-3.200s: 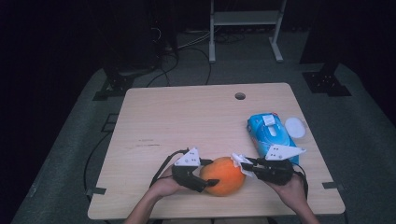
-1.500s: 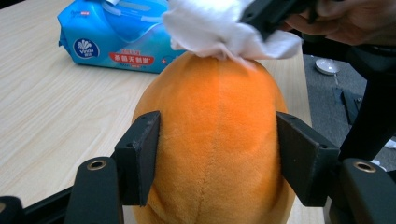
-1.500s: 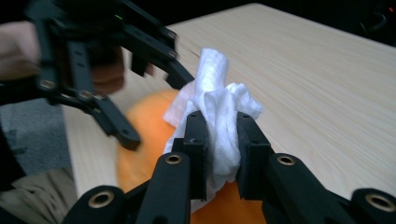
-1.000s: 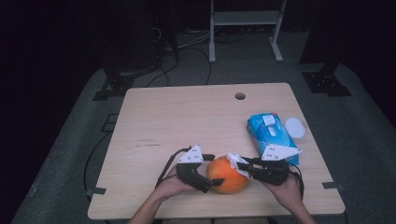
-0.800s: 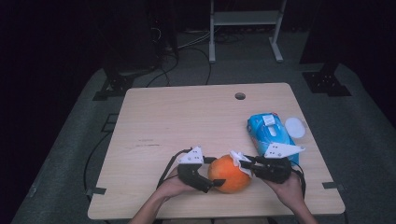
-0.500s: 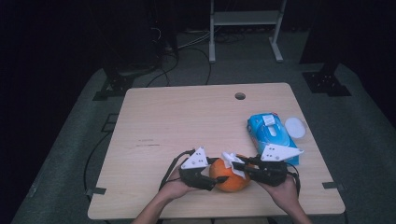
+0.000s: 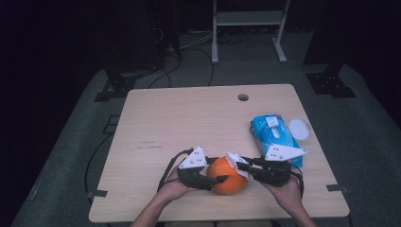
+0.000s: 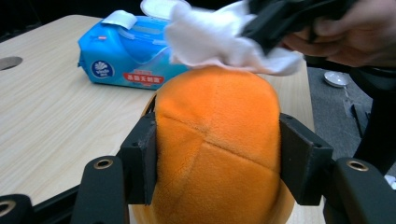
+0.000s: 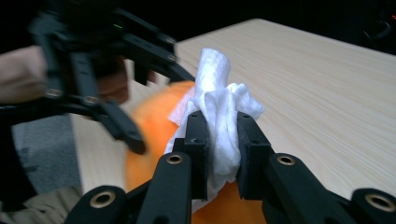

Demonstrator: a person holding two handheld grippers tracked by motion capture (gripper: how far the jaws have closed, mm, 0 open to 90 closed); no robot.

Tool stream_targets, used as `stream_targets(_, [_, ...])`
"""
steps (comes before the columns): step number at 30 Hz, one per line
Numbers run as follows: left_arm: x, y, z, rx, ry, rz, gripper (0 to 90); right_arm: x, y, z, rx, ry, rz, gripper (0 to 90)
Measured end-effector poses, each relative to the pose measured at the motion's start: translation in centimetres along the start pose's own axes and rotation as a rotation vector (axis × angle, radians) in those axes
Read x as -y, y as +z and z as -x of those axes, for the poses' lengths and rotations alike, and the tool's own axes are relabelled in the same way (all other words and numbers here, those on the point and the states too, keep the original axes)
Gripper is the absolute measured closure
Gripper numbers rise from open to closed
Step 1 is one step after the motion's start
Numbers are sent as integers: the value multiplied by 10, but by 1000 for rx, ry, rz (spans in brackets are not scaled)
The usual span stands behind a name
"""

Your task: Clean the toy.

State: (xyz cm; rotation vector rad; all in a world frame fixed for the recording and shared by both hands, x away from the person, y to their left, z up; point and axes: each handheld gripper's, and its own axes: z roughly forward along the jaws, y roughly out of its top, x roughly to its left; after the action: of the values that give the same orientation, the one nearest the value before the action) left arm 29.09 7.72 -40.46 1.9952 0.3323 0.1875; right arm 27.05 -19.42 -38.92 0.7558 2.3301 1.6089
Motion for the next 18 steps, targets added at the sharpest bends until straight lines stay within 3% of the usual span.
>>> stream_targets(2, [0, -1, -2, -21, -13, -4, 382, -3, 0, -5, -30, -3, 11, 764])
stream_targets(5, [2, -1, -4, -26, -28, -4, 380, -3, 4, -8, -19, -32, -8, 764])
stream_targets(12, [1, -1, -3, -31, -29, -3, 381, 7, 4, 9, 18, 21, -32, 764])
stream_targets(18, [0, -4, -5, -34, -47, -3, 383, 0, 3, -5, -20, -14, -11, 764])
